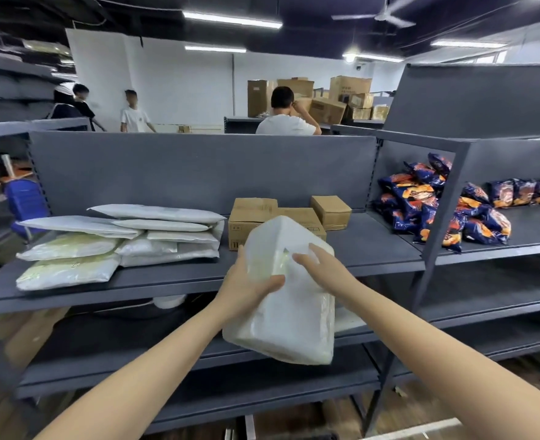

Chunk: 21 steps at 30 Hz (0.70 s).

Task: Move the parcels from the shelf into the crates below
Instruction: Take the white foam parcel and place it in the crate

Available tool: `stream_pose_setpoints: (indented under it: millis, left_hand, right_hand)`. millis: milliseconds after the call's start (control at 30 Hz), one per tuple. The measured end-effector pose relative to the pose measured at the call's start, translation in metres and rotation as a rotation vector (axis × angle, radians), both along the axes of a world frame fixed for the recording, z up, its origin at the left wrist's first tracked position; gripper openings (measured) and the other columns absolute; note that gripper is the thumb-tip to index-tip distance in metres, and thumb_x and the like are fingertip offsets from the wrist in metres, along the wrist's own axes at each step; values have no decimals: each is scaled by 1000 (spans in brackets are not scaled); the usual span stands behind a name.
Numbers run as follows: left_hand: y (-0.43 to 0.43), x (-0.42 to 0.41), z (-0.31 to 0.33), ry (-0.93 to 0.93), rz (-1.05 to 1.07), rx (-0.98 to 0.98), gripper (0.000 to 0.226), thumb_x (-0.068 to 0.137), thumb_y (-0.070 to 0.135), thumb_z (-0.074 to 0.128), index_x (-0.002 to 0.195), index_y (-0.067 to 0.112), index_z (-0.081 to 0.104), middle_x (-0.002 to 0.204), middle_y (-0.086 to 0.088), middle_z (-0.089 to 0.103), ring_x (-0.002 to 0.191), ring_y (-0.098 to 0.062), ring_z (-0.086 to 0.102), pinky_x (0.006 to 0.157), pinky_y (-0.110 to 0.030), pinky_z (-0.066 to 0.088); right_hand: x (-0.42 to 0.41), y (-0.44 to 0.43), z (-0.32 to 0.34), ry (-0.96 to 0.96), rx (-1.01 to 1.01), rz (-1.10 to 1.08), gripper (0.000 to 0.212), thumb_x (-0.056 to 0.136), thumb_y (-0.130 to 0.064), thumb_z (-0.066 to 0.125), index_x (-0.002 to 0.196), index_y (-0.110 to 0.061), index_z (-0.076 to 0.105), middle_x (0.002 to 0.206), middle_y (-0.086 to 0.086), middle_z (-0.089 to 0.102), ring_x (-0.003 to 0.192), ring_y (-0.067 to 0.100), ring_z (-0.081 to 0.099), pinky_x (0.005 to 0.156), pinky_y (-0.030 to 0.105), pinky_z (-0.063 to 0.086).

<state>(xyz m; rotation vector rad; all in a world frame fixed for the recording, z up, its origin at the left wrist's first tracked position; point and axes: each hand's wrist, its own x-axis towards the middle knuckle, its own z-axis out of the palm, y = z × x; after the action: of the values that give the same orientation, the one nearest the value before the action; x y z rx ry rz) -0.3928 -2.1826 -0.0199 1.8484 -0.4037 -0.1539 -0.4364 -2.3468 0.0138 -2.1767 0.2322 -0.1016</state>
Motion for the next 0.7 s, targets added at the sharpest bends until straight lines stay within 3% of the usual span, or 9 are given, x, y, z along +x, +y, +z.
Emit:
stream_pose_setpoints:
  millis: [100,200,267,333,467,533,600,700]
  left_hand:
    - [-6,-6,-11,-105,41,96,94,52,58,71,132,37,28,129,7,49,110,-11,52,89,-35,50]
    - [-16,-13,-16,-200,125,294,119,52,72,65,146,38,2,147,5,29,134,-18,34,103,-45,39]
    - [-19,-16,-15,-286,157,409,124,54,78,62,148,34,-5,153,5,18,141,-19,23,109,-47,31]
    - [-17,-16,-10,-385,156,373,114,60,74,65,148,27,10,150,5,28,137,-17,29,109,-41,32]
    - [-2,-13,0,-322,118,73,57,87,36,63,137,21,42,129,6,55,113,-12,53,96,-32,45]
    - [4,-6,0,-271,96,-38,30,95,18,52,125,22,55,115,7,62,108,-15,59,92,-30,49]
    - [7,-2,0,-284,49,-70,31,97,6,44,116,25,60,113,7,64,110,-14,58,92,-19,46]
    - [9,-1,2,-296,-24,-89,31,97,8,46,120,25,57,120,7,59,110,-7,52,86,-10,40]
  right_hand:
    - [5,12,-9,86,134,-80,88,89,-59,46,152,-20,-1,159,7,7,145,29,13,114,44,21]
    - [8,21,-20,52,208,-162,108,79,-65,56,149,-24,-15,159,10,4,142,33,20,113,46,26]
    - [12,22,-25,-17,219,-218,115,73,-65,64,150,-23,-11,157,10,12,139,32,26,111,46,31]
    - [13,17,-26,-135,236,-278,108,70,-59,71,150,-22,8,149,7,31,133,28,37,106,47,38]
    - [8,-3,-24,-294,326,-255,57,80,-41,68,129,-23,43,120,-2,58,108,19,59,89,39,52]
    - [4,-8,-26,-299,386,-193,48,86,-37,64,127,-25,43,119,-4,58,105,15,58,89,37,50]
    - [-1,-5,-30,-347,379,-161,48,90,-36,60,131,-29,37,121,-9,54,109,13,55,92,37,47]
    - [-5,2,-38,-374,292,-180,56,94,-41,50,142,-34,23,124,-8,49,111,13,50,93,34,40]
